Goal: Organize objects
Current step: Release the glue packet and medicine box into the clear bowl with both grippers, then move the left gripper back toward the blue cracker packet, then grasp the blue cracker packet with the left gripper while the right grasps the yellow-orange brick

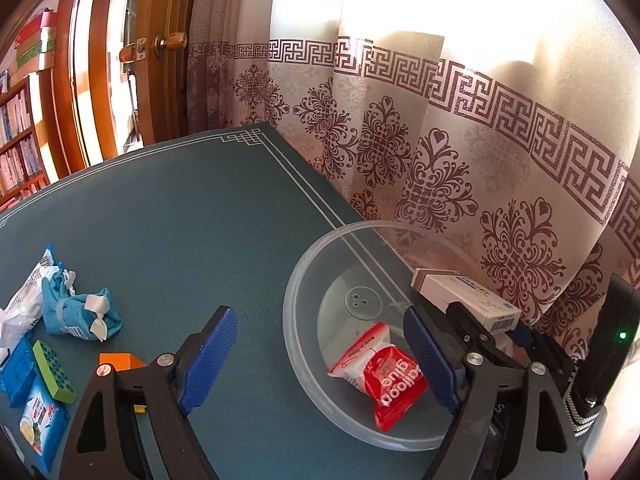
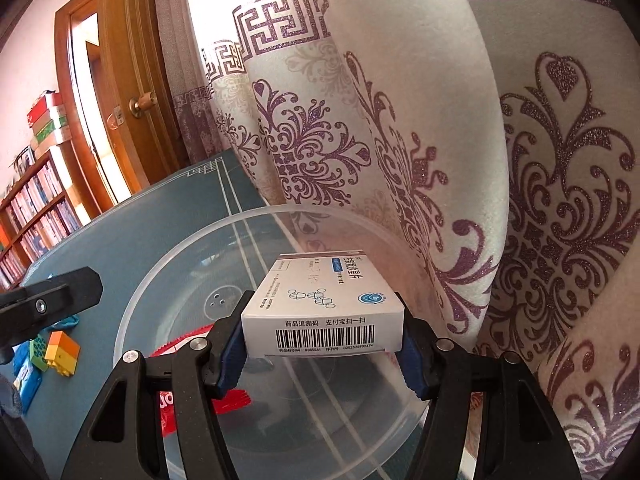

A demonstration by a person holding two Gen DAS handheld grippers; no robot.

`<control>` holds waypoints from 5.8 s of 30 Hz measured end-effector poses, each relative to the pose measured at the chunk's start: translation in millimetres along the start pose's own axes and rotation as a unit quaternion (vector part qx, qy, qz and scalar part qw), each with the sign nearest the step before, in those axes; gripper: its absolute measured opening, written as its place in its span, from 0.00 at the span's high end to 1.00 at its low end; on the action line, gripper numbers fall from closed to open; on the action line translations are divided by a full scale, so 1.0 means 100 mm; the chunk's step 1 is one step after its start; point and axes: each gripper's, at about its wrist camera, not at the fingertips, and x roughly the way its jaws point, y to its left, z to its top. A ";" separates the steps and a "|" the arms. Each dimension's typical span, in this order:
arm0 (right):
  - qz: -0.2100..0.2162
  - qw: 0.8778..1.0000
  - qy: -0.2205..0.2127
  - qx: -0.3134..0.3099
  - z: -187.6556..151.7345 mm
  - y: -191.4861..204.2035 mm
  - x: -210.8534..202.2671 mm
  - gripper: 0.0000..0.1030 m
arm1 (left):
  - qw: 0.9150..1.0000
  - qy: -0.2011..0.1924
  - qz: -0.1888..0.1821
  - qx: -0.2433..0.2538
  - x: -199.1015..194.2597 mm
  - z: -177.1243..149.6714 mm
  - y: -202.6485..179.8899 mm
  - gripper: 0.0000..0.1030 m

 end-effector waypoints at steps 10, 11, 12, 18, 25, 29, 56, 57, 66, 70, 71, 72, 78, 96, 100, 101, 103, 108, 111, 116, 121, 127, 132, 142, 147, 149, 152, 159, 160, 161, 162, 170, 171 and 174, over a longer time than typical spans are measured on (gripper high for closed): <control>-0.009 0.999 -0.032 -0.009 0.01 0.06 -0.12 0.37 | 0.999 0.005 0.030 -0.011 -0.07 -0.16 0.14 0.02; -0.010 0.999 -0.035 -0.011 0.01 0.06 -0.14 0.37 | 0.999 0.006 0.031 -0.013 -0.07 -0.17 0.16 0.02; -0.010 0.999 -0.037 -0.013 0.01 0.07 -0.15 0.37 | 0.999 0.007 0.033 -0.016 -0.08 -0.18 0.18 0.02; -0.017 0.999 -0.047 -0.021 0.00 0.12 -0.21 0.29 | 0.999 0.010 0.040 -0.026 -0.17 -0.26 0.27 0.02; -0.012 0.998 -0.058 -0.030 -0.03 0.18 -0.29 0.28 | 0.998 0.007 0.059 -0.033 -0.29 -0.35 0.40 0.02; -0.003 0.998 -0.057 -0.038 -0.06 0.24 -0.34 0.28 | 0.997 0.008 0.071 -0.039 -0.33 -0.41 0.50 0.02; 0.148 0.983 0.011 -0.108 -0.49 1.24 -0.65 0.28 | 0.979 0.008 0.164 -0.118 -0.78 -1.00 1.60 0.02; 0.154 0.982 0.017 -0.112 -0.53 1.29 -0.64 0.28 | 0.979 0.007 0.166 -0.120 -0.80 -1.01 1.64 0.02; 0.185 0.970 0.049 -0.148 -0.77 1.60 -0.60 0.28 | 0.972 0.008 0.188 -0.139 -0.80 -1.07 1.97 0.02; 0.190 0.968 0.069 -0.152 -0.84 1.66 -0.55 0.28 | 0.971 0.014 0.192 -0.140 -0.76 -1.09 2.10 0.02; 0.190 0.967 0.073 -0.153 -0.85 1.66 -0.53 0.28 | 0.971 0.015 0.192 -0.140 -0.75 -1.09 2.12 0.02; 0.191 0.966 0.076 -0.155 -0.87 1.67 -0.52 0.28 | 0.971 0.016 0.193 -0.140 -0.73 -1.08 2.13 0.02; 0.193 0.964 0.082 -0.164 -0.90 1.74 -0.50 0.28 | 0.973 0.024 0.182 -0.143 -0.63 -1.04 2.23 0.02; 0.193 0.965 0.087 -0.154 -0.90 1.72 -0.48 0.28 | 0.978 0.065 0.165 -0.113 -0.46 -1.09 2.08 0.02; 0.195 0.965 0.087 -0.153 -0.90 1.72 -0.47 0.28 | 0.980 0.071 0.157 -0.104 -0.47 -1.13 1.93 0.00; 0.195 0.965 0.087 -0.154 -0.90 1.72 -0.47 0.28 | 0.981 0.073 0.151 -0.101 -0.47 -1.14 1.89 0.00; 0.195 0.965 0.088 -0.153 -0.91 1.72 -0.47 0.28 | 0.983 0.076 0.136 -0.098 -0.48 -1.15 1.82 0.00; 0.195 0.965 0.088 -0.153 -0.91 1.72 -0.47 0.28 | 0.985 0.071 0.125 -0.099 -0.50 -1.10 1.80 0.00; 0.195 0.965 0.088 -0.154 -0.91 1.72 -0.47 0.28 | 0.982 0.069 0.140 -0.108 -0.49 -1.08 1.89 0.00; 0.194 0.964 0.092 -0.156 -0.93 1.74 -0.46 0.28 | 0.979 0.069 0.157 -0.112 -0.42 -1.06 2.01 0.04; 0.192 0.964 0.100 -0.156 -0.94 1.75 -0.44 0.28 | 0.980 0.064 0.166 -0.086 -0.38 -1.01 1.96 0.19; 0.190 0.963 0.110 -0.159 -0.94 1.78 -0.40 0.28 | 0.983 0.048 0.164 -0.068 -0.41 -1.03 1.88 0.43; 0.192 0.961 0.122 -0.158 -0.91 1.83 -0.33 0.28 | 0.982 0.037 0.172 -0.070 -0.45 -1.07 1.87 0.55; 0.215 0.951 0.162 -0.153 -0.66 2.07 -0.16 0.28 | 0.982 0.017 0.161 -0.100 -0.56 -1.10 1.94 0.58; 0.211 0.949 0.159 -0.169 -0.60 2.28 -0.04 0.28 | 0.981 0.007 0.160 -0.110 -0.60 -1.09 1.97 0.58; 0.213 0.948 0.159 -0.172 -0.58 2.37 0.02 0.28 | 0.980 0.006 0.160 -0.116 -0.61 -1.09 1.99 0.58; 0.210 0.948 0.154 -0.183 -0.59 2.52 0.11 0.29 | 0.979 0.006 0.161 -0.124 -0.61 -1.09 2.01 0.58; 0.197 0.947 0.143 -0.209 -0.64 2.74 0.28 0.44 | 0.978 0.004 0.170 -0.123 -0.61 -1.10 2.01 0.57; 0.194 0.947 0.140 -0.214 -0.65 2.77 0.28 0.45 | 0.978 0.003 0.170 -0.123 -0.61 -1.10 2.01 0.57; 0.193 0.947 0.138 -0.218 -0.65 2.78 0.28 0.47 | 0.977 0.004 0.171 -0.123 -0.61 -1.10 2.01 0.57; 0.192 0.947 0.136 -0.221 -0.66 2.80 0.28 0.50 | 0.977 0.004 0.172 -0.123 -0.61 -1.11 2.01 0.57; 0.184 0.948 0.129 -0.226 -0.68 2.79 0.26 0.68 | 0.977 0.007 0.176 -0.120 -0.59 -1.11 1.99 0.57; 0.184 0.948 0.129 -0.225 -0.68 2.79 0.26 0.68 | 0.977 0.007 0.176 -0.120 -0.59 -1.11 1.99 0.57; 0.187 0.948 0.130 -0.224 -0.69 2.76 0.23 0.68 | 0.977 0.007 0.177 -0.118 -0.59 -1.11 1.99 0.57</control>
